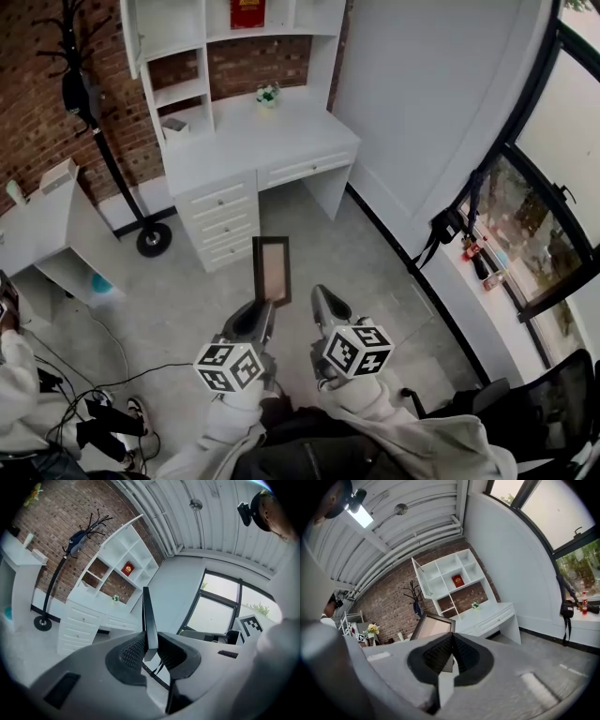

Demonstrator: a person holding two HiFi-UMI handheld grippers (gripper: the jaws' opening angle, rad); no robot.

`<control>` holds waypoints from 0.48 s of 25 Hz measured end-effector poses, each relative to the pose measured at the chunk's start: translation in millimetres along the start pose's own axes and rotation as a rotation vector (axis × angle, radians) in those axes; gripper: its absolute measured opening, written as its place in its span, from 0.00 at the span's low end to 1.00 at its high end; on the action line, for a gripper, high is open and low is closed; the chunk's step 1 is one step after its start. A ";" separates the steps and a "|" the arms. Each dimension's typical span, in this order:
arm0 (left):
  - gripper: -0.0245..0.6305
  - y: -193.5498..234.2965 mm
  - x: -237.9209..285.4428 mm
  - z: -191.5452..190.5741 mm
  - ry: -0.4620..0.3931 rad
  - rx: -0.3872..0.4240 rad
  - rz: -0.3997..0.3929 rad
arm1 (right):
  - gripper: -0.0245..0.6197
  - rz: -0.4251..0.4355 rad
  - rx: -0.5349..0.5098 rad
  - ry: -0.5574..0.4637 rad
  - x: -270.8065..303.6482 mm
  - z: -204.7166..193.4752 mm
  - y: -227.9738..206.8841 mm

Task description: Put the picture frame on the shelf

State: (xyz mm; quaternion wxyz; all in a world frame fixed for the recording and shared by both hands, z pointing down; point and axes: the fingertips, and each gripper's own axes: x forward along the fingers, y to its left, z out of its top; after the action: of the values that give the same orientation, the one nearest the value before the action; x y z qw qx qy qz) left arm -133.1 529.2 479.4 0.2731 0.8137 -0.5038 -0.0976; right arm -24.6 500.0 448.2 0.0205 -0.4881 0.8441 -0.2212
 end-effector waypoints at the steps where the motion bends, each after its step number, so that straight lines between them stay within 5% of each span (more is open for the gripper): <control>1: 0.15 1.8 -1.5 1.7 -0.005 -0.008 -0.003 | 0.04 -0.003 0.005 -0.004 1.6 -0.2 1.0; 12: 0.15 17.7 -0.9 12.7 -0.004 -0.080 -0.083 | 0.04 -0.042 0.067 -0.007 15.8 -15.2 8.0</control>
State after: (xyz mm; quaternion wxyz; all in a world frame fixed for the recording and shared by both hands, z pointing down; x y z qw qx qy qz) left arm -152.6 519.6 478.3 0.2999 0.8220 -0.4661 -0.1306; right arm -43.2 495.6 461.6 0.0353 -0.5054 0.8257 -0.2482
